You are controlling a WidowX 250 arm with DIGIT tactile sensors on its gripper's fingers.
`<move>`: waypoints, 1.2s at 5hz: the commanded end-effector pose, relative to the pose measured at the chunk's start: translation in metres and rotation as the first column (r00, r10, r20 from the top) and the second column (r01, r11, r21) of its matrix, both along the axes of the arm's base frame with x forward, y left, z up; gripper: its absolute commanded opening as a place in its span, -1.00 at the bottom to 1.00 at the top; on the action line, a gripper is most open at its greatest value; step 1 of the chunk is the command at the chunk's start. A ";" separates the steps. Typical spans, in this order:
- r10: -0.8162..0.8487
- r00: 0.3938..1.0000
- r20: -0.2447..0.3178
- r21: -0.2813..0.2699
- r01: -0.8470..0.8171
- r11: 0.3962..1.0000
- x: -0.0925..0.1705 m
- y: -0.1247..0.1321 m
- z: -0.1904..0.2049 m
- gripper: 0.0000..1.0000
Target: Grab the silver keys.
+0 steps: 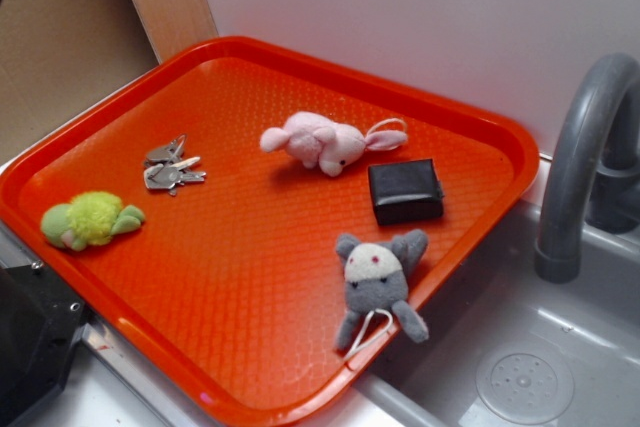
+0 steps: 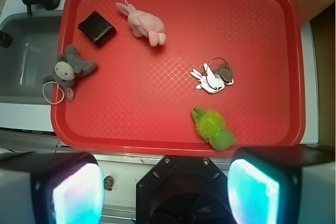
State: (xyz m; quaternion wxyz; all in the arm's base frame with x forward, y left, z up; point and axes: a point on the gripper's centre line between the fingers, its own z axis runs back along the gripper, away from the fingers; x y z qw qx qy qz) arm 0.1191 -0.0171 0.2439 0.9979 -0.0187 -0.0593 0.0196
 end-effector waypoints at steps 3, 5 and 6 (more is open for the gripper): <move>0.334 0.943 0.004 0.099 -0.333 0.938 0.051 0.045 -0.053 1.00; 0.511 0.851 0.122 0.253 -0.525 0.813 0.071 0.071 -0.100 1.00; 0.529 0.839 0.127 0.260 -0.543 0.799 0.074 0.080 -0.118 1.00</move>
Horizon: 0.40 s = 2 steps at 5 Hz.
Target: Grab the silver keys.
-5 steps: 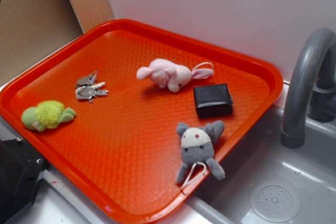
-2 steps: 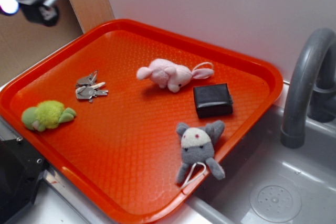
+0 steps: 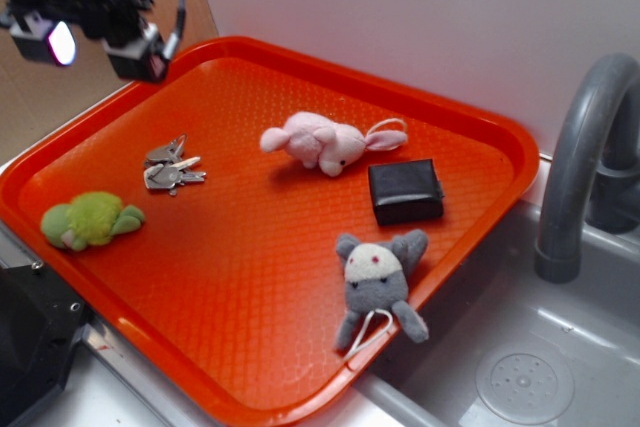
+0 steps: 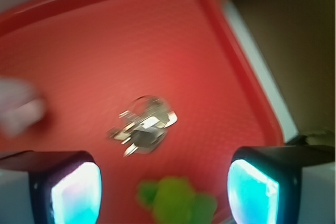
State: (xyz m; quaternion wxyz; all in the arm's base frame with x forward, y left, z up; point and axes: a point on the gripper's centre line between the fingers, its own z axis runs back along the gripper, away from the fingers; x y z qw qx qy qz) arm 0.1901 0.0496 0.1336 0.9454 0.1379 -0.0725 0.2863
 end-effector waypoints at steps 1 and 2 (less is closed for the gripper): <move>-0.075 0.987 0.144 0.047 0.069 0.997 0.010 0.014 -0.016 1.00; -0.067 0.989 0.133 0.027 0.064 0.998 0.017 0.018 -0.031 1.00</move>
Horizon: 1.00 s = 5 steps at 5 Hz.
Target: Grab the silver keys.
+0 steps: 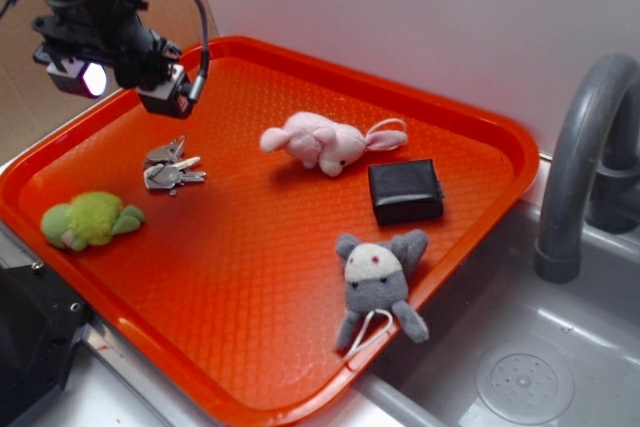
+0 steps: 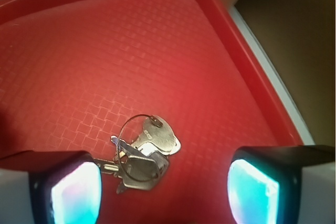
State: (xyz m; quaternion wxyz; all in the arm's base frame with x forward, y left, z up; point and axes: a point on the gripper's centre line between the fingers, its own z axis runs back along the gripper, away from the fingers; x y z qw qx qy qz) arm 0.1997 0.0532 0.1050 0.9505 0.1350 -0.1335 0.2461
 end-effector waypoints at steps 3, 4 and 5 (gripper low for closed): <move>-0.020 0.996 -0.083 -0.055 0.016 0.998 0.012 0.008 -0.063 1.00; -0.014 0.994 -0.104 -0.055 0.008 0.998 0.006 0.010 -0.068 1.00; -0.019 0.992 -0.128 -0.050 0.013 0.999 0.000 0.015 -0.069 1.00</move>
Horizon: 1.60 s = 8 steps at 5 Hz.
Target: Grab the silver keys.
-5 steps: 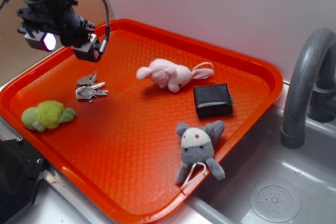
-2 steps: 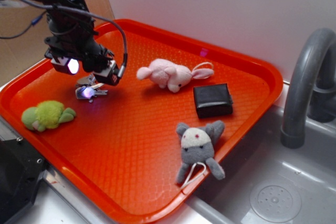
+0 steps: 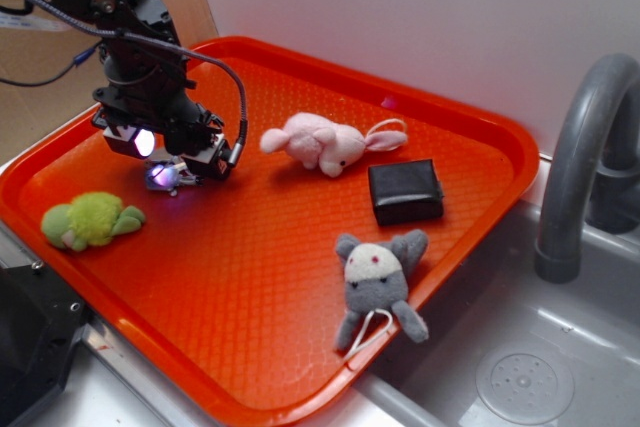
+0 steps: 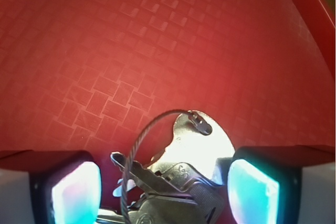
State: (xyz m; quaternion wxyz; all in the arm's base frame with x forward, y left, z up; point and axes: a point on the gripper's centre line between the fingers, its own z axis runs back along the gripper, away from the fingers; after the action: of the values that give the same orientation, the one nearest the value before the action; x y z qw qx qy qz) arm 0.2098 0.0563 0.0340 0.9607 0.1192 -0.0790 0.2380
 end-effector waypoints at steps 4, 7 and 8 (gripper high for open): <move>-0.076 0.994 -0.075 0.015 0.078 0.997 -0.012 0.014 -0.005 -1.00; -0.322 0.942 0.099 -0.227 0.336 0.914 -0.038 0.025 0.103 -1.00; -0.396 0.910 0.127 -0.218 0.415 0.883 -0.029 0.003 0.152 -1.00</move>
State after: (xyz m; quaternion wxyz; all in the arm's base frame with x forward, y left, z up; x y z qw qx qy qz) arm 0.1772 0.0485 0.1777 0.9946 -0.0294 -0.0843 0.0531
